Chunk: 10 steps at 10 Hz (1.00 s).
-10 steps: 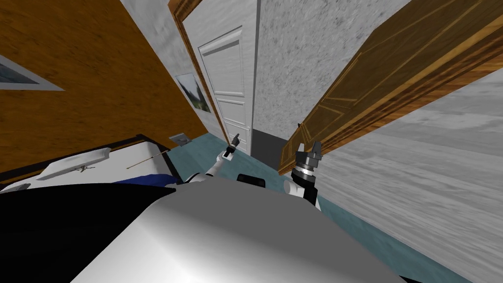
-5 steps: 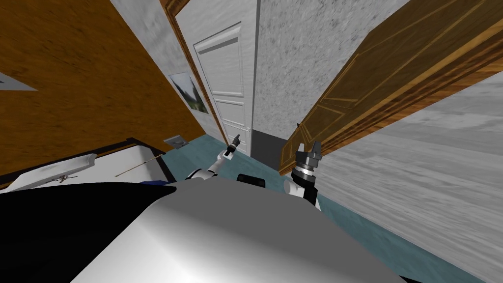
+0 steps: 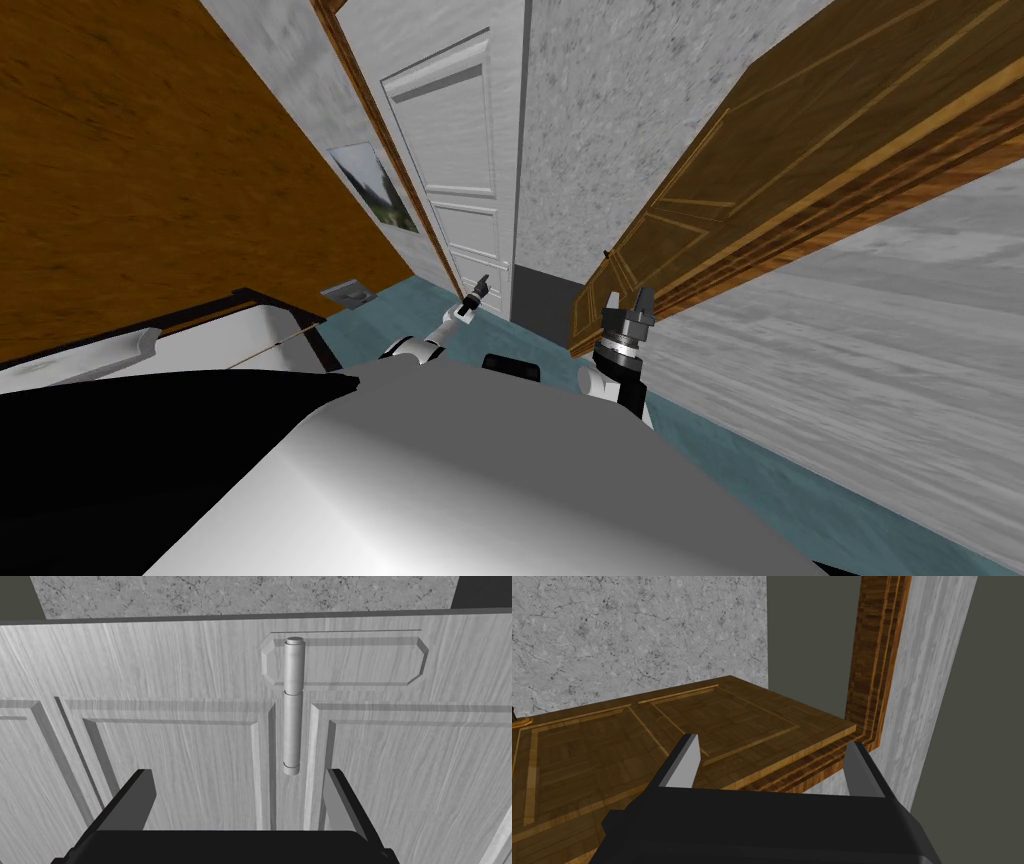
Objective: Push the door open
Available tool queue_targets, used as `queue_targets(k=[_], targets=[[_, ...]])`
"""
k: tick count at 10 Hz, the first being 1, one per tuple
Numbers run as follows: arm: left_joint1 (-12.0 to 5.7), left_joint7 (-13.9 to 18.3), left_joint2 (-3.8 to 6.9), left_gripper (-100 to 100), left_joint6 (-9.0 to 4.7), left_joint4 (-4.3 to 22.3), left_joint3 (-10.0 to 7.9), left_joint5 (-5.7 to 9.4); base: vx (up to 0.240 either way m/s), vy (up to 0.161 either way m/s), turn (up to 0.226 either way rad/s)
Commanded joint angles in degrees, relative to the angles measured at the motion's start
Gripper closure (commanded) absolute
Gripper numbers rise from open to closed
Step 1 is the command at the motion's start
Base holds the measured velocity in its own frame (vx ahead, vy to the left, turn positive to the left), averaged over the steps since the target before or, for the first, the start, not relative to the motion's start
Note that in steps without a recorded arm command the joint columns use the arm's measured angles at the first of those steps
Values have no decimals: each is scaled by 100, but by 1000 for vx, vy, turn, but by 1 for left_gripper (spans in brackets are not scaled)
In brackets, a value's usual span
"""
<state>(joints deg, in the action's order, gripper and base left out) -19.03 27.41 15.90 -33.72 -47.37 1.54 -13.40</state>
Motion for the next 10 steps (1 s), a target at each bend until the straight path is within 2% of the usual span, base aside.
queue_targets(k=[1,8,9,10], targets=[[-111,88,24,-100,-4,204,14,-47,54,78,-59],[-607,452,152,-100,-52,1115,69,-240,59,76,-62],[-649,483,163,-100,-56,1191,74,-256,41,67,-48],[-632,447,149,-100,-57,1154,66,-243,16,29,-9]])
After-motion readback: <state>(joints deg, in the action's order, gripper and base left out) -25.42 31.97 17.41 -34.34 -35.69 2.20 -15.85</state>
